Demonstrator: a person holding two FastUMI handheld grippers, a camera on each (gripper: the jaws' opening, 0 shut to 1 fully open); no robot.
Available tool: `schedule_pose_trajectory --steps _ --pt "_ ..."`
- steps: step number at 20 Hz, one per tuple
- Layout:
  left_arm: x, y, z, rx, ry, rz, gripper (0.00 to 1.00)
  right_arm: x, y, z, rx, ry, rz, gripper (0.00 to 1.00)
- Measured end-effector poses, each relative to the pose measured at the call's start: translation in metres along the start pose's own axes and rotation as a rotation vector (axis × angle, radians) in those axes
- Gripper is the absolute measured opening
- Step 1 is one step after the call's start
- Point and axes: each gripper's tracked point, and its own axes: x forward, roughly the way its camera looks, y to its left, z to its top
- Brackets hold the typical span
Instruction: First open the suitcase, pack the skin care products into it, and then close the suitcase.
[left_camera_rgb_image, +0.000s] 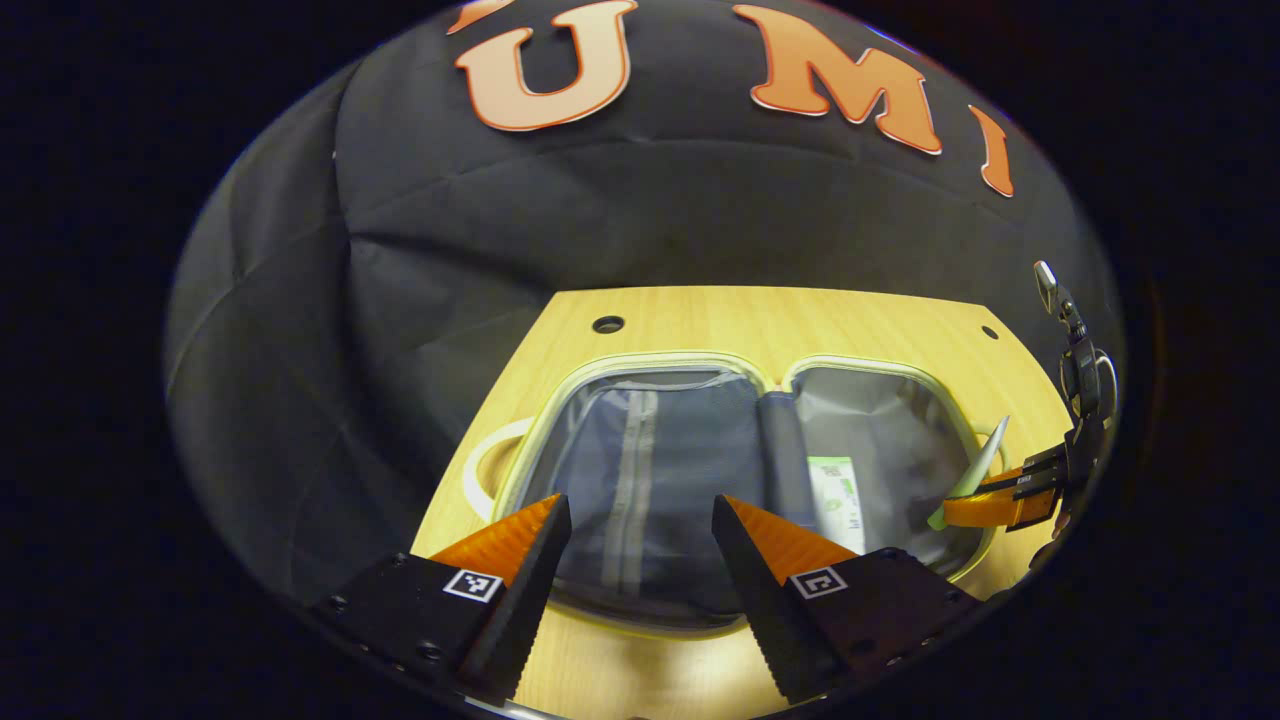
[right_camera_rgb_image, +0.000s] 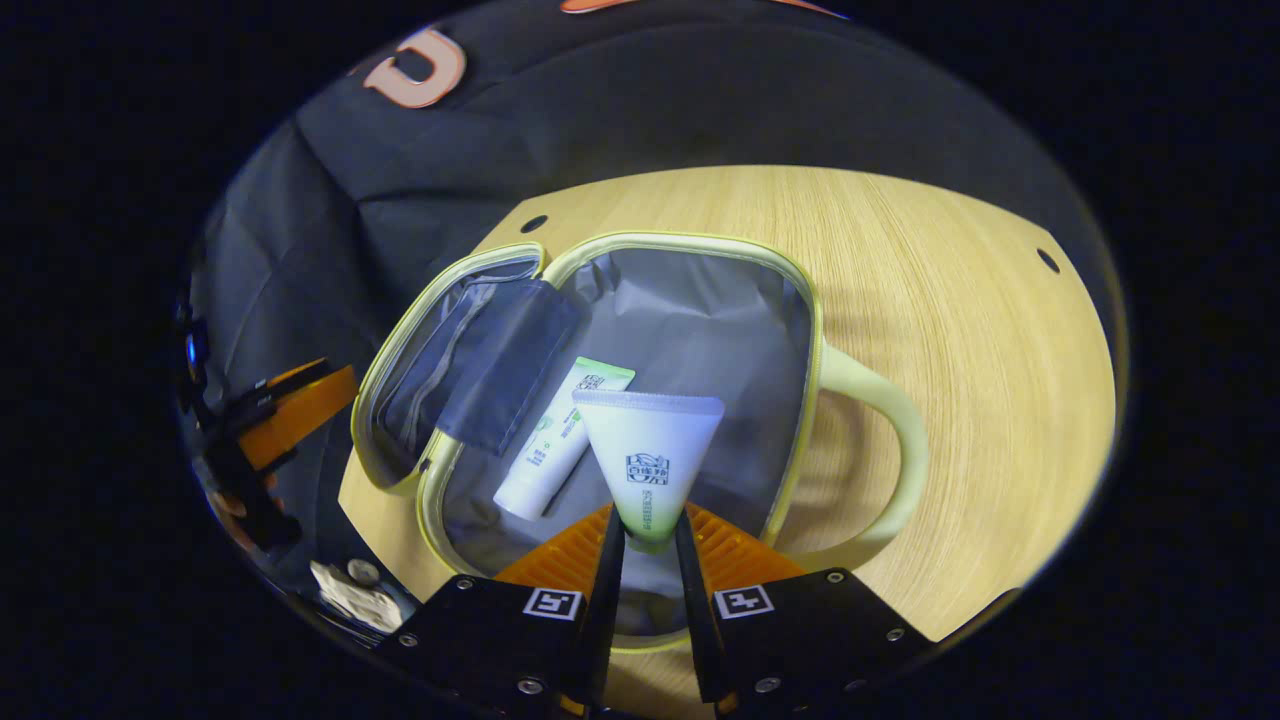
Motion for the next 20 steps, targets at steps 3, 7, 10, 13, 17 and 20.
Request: schedule_pose_trajectory --steps 3,7,10,13,17,20 --pt "0.004 0.03 0.001 -0.04 -0.016 0.032 0.89 0.009 -0.001 0.001 0.056 0.04 -0.02 0.34" --pt "0.015 0.076 -0.005 -0.186 -0.071 0.087 0.89 0.012 0.0 0.001 0.089 0.036 -0.053 0.36" --pt "0.021 0.111 -0.013 -0.279 -0.081 0.12 0.88 0.009 0.0 0.002 0.094 0.017 -0.075 0.37" --pt "0.034 0.139 -0.02 -0.315 -0.076 0.121 0.85 -0.003 0.006 0.003 0.099 -0.029 -0.083 0.49" --pt "0.061 0.163 -0.028 -0.34 -0.037 0.105 0.86 -0.029 0.006 0.004 0.069 -0.102 -0.121 0.59" --pt "0.08 0.164 -0.035 -0.317 -0.003 0.068 0.85 -0.056 0.003 0.011 0.062 -0.183 -0.151 0.58"
